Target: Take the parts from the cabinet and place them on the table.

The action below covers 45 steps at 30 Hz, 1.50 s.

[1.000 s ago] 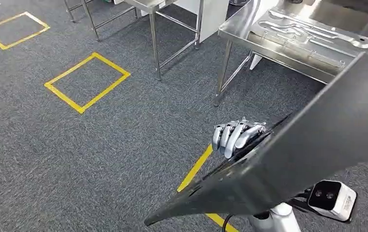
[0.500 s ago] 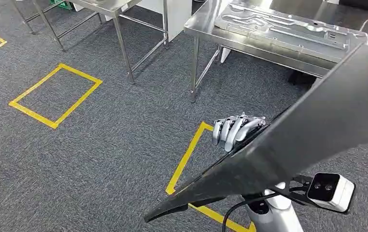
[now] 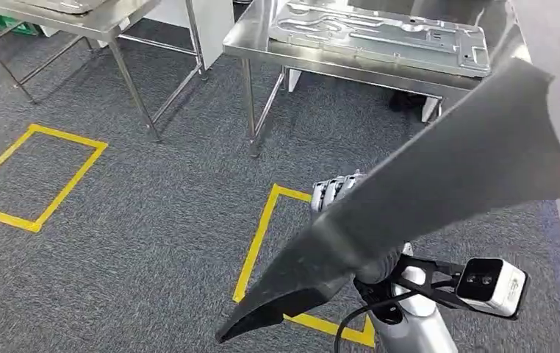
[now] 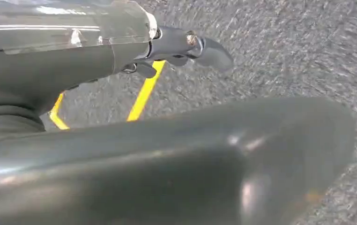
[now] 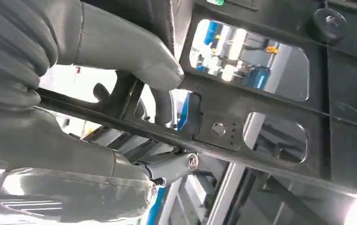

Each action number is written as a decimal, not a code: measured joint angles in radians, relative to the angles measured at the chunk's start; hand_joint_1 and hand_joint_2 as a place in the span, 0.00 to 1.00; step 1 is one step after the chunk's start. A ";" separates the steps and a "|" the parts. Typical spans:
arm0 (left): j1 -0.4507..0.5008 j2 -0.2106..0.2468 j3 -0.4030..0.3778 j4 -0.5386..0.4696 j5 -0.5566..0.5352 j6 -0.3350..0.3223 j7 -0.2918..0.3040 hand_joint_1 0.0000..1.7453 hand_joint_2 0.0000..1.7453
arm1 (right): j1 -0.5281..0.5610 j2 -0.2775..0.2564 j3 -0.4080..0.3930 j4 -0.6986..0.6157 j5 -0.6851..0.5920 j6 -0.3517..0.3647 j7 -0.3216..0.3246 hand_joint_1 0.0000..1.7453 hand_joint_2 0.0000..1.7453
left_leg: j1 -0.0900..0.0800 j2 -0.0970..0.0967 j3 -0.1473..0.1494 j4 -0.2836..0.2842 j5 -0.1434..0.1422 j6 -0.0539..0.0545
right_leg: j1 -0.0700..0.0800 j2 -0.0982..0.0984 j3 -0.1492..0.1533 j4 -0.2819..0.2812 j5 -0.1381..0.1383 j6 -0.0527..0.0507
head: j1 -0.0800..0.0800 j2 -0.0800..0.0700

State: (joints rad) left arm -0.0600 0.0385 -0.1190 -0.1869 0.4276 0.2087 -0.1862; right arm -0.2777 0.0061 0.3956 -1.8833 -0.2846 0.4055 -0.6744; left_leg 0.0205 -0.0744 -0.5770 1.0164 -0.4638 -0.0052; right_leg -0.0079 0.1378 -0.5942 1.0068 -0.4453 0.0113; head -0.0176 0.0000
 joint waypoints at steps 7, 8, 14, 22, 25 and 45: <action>0.006 -0.002 0.001 0.000 0.000 0.001 -0.006 0.00 0.00 | -0.002 -0.001 0.005 0.003 0.002 -0.013 -0.012 0.86 1.00 | -0.003 0.102 0.008 -0.014 0.002 0.029 | -0.002 -0.134 -0.165 0.330 -0.147 0.024 | 0.000 0.000; 0.006 -0.002 0.001 0.000 0.000 0.002 -0.005 0.00 0.00 | -0.002 -0.001 0.006 0.003 0.002 -0.013 -0.012 0.86 1.00 | -0.003 0.114 0.010 -0.014 0.001 0.028 | -0.003 -0.135 -0.159 0.314 -0.126 0.024 | 0.000 0.000; 0.000 -0.004 0.008 0.000 0.011 0.000 -0.014 0.00 0.00 | -0.013 0.000 0.011 0.004 0.001 -0.016 -0.007 0.86 1.00 | -0.009 0.170 0.029 -0.014 -0.013 0.005 | 0.020 -0.209 0.008 -0.004 -0.004 -0.010 | 0.000 0.000; 0.005 -0.003 0.020 0.000 0.012 -0.013 -0.023 0.00 0.00 | -0.012 0.010 0.016 0.005 0.041 -0.051 -0.016 0.86 1.00 | -0.003 0.082 -0.115 0.295 -0.162 -0.024 | 0.008 -0.147 0.017 -0.025 0.009 -0.036 | 0.000 0.000; 0.011 -0.003 0.023 0.000 0.012 -0.022 -0.025 0.00 0.00 | -0.010 0.010 0.017 0.005 0.048 -0.051 -0.018 0.86 1.00 | -0.003 0.082 -0.069 0.165 -0.051 -0.021 | 0.007 -0.126 0.023 -0.017 0.002 -0.033 | 0.000 0.000; 0.007 -0.003 0.026 0.000 0.019 -0.052 -0.034 0.00 0.00 | -0.002 0.025 0.017 0.004 0.073 -0.051 -0.020 0.86 1.00 | -0.008 0.083 0.011 -0.016 0.003 0.007 | 0.011 -0.141 0.011 -0.003 -0.006 -0.005 | 0.000 0.000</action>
State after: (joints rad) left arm -0.0532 0.0355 -0.0927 -0.1869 0.4471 0.1564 -0.2205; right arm -0.2802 0.0309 0.4128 -1.8791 -0.2117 0.3540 -0.6943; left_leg 0.0125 0.0089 -0.5657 1.0007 -0.4604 0.0017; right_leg 0.0031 -0.0032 -0.5836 1.0039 -0.4518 0.0062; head -0.0176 0.0000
